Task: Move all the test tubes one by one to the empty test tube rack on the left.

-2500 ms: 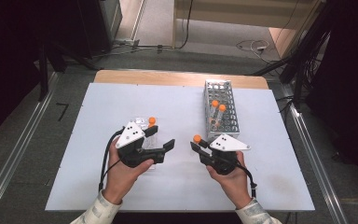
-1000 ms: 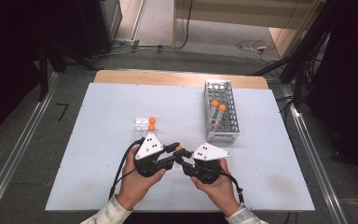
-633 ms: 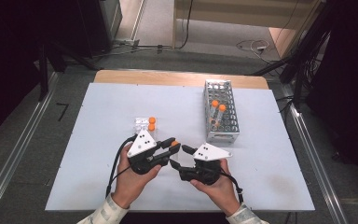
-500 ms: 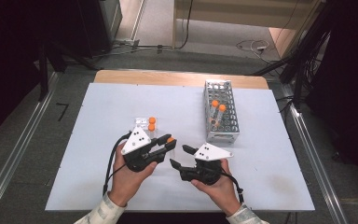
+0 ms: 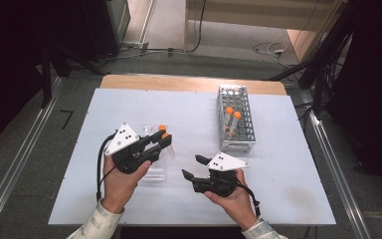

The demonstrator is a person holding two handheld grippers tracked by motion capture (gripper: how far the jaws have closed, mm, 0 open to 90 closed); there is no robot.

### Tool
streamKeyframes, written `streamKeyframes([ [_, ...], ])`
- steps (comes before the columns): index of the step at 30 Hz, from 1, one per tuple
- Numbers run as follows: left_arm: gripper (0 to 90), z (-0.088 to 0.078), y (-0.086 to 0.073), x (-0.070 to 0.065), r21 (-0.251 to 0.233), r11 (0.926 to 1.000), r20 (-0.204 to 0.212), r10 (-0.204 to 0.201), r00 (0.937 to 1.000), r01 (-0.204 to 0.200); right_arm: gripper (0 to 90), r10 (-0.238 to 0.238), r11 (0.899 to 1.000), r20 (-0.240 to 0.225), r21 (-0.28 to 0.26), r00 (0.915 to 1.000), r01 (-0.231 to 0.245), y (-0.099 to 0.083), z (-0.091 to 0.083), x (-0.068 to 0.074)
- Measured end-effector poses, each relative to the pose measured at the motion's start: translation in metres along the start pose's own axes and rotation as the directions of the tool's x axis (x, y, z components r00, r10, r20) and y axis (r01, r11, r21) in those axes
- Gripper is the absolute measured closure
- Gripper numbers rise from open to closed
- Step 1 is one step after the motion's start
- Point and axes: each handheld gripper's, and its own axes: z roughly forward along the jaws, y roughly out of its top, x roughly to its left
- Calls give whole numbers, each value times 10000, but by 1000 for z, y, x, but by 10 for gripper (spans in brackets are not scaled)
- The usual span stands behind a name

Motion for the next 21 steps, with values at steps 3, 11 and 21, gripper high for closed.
streamKeyframes([
  [3,707,-2,0,8,-28,10000,-310,-42,9995,41,340,12,10000,6,22,10000,-12,0,0,0],
  [11,707,-4,-1,20,21,10000,-839,-51,9965,53,343,67,10000,36,70,10000,-67,-1,1,-2],
  [21,706,3,-9,21,251,9996,-1052,164,9943,-138,346,85,9999,43,96,10000,-86,-2,0,-4],
])
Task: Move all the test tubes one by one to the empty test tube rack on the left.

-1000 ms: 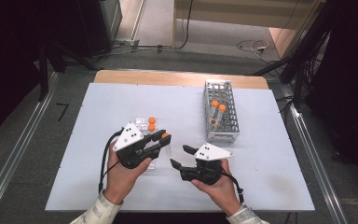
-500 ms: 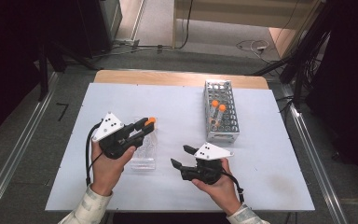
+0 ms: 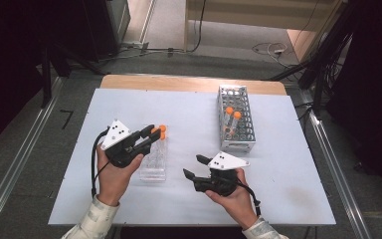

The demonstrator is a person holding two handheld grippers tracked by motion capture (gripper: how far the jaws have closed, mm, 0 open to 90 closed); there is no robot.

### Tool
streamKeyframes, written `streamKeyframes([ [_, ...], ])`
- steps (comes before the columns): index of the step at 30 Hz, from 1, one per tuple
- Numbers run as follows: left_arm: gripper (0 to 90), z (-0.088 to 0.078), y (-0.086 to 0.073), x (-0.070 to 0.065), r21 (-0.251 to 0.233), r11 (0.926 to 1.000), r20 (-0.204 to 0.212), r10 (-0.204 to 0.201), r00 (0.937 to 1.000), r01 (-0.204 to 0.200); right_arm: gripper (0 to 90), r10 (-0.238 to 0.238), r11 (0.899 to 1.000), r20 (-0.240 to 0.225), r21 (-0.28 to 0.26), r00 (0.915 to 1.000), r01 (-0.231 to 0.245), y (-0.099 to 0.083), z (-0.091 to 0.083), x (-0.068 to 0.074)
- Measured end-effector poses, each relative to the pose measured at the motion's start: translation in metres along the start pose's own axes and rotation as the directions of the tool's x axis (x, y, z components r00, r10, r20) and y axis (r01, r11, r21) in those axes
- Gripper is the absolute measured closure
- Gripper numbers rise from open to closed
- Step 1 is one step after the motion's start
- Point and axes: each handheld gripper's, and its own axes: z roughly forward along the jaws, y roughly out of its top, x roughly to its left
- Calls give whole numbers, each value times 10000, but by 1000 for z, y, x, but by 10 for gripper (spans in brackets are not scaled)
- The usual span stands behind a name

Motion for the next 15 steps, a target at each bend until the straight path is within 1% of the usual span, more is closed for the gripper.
streamKeyframes([
  [6,705,9,-10,-3,358,9991,-195,247,9995,-240,347,31,10000,22,22,10000,-31,-1,-1,-1],
  [11,705,13,-17,-5,582,9980,-342,273,9990,-252,347,18,10000,59,11,10000,-18,-1,-2,-2],
  [12,704,14,-19,-5,648,9974,-345,336,9988,-313,347,21,10000,57,2,10000,-21,-1,-2,-2],
  [15,703,15,-20,-5,762,9967,-366,297,9989,-268,347,-15,10000,56,1,10000,15,-2,-2,-2],
])
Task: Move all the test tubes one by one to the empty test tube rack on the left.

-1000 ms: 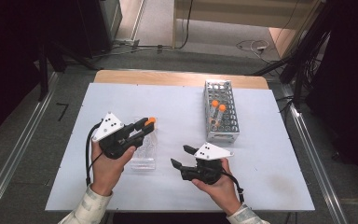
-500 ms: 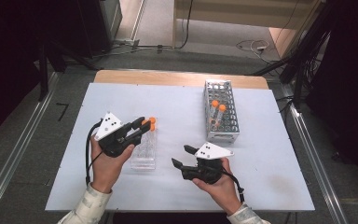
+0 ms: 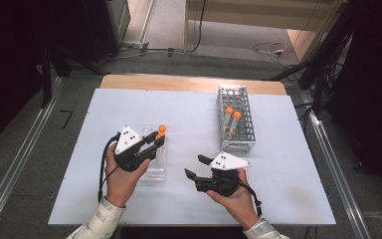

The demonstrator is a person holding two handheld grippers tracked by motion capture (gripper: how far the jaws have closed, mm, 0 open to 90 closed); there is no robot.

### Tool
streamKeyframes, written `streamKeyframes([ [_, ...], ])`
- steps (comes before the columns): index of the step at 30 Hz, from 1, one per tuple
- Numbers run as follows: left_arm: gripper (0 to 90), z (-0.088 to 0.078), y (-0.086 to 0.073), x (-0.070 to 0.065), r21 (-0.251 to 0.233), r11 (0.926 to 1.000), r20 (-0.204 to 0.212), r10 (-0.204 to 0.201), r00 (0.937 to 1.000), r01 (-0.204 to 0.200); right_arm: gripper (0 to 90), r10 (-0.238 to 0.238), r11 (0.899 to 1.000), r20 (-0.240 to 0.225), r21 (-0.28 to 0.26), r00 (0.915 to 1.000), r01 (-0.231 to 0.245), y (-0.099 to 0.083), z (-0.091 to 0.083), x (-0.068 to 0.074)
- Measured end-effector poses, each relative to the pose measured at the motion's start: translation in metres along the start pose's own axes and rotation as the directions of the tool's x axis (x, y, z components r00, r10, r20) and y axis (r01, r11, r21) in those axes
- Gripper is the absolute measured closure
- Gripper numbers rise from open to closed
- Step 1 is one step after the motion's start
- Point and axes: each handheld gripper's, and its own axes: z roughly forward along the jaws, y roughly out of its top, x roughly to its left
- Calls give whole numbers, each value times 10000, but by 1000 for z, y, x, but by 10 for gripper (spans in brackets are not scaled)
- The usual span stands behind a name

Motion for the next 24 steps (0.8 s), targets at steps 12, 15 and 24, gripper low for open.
streamKeyframes([
  [12,554,-2,2,-1,-37,9997,277,-234,9993,235,347,44,10000,28,-4,10000,-44,0,-1,0],
  [15,510,-3,3,-1,-132,9993,347,-338,9988,343,347,64,10000,64,-23,10000,-64,0,-2,-1],
  [24,232,-9,8,3,-389,9956,209,-847,9962,855,347,236,9996,543,-175,9982,-227,1,-9,-11],
])
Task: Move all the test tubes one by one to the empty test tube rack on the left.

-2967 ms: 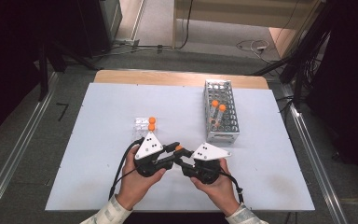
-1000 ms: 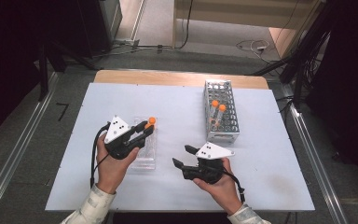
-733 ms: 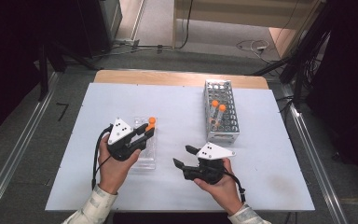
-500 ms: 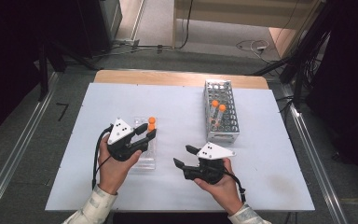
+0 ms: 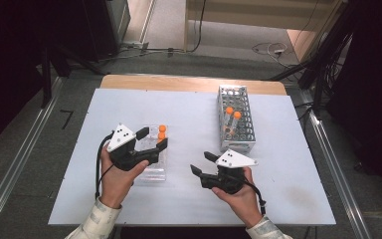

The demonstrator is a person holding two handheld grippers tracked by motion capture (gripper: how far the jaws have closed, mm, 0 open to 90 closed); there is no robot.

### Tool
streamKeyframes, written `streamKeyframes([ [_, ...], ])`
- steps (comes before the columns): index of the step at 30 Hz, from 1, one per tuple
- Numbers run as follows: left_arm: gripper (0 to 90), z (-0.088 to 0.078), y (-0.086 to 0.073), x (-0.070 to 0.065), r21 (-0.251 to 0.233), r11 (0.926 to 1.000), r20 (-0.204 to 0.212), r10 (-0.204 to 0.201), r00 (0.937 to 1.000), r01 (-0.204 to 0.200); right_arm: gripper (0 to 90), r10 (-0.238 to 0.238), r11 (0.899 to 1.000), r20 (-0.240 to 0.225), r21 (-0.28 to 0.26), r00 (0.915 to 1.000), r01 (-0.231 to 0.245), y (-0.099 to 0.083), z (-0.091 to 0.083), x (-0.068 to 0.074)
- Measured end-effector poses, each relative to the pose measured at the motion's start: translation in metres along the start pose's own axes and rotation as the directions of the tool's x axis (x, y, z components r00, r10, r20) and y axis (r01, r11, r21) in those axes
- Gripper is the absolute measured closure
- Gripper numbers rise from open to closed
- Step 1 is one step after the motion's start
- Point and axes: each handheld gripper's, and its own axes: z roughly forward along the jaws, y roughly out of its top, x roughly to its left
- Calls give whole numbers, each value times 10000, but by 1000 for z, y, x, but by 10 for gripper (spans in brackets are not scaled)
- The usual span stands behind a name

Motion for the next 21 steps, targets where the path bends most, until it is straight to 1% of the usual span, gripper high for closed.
streamKeyframes([
  [1,224,0,0,0,11,10000,-22,-4,10000,4,347,33,10000,290,36,9996,-34,0,-1,-3],
  [4,208,0,0,0,1,10000,-67,12,10000,-12,347,249,9997,916,35,9955,-253,1,-4,-13],
  [5,207,0,0,0,8,10000,-61,8,10000,-8,347,244,9997,1132,-11,9933,-244,1,-6,-18],
  [8,207,-1,1,1,-20,10000,-78,3,10000,-3,347,564,9984,1608,-199,9854,-539,3,-14,-34],
  [10,208,-2,1,2,-57,10000,-88,-58,9999,57,348,677,9975,1884,-346,9798,-622,5,-19,-42],
  [13,206,-2,2,1,-104,9999,-108,-72,9999,71,348,875,9956,2482,-555,9647,-760,7,-25,-57],
  [15,197,-2,3,2,-132,9999,-125,-68,9999,66,345,937,9950,2822,-598,9548,-799,8,-25,-65],
  [18,188,-3,3,2,-138,9999,-149,-76,9999,74,344,1247,9917,3231,-709,9381,-1074,8,-23,-80],
  [19,188,-3,3,2,-131,9999,-136,-85,9999,83,343,1321,9909,3311,-701,9343,-1153,8,-22,-83],
  [21,187,-3,3,2,-124,9999,-133,-110,9999,108,343,1381,9902,3563,-685,9241,-1216,8,-17,-91],
])
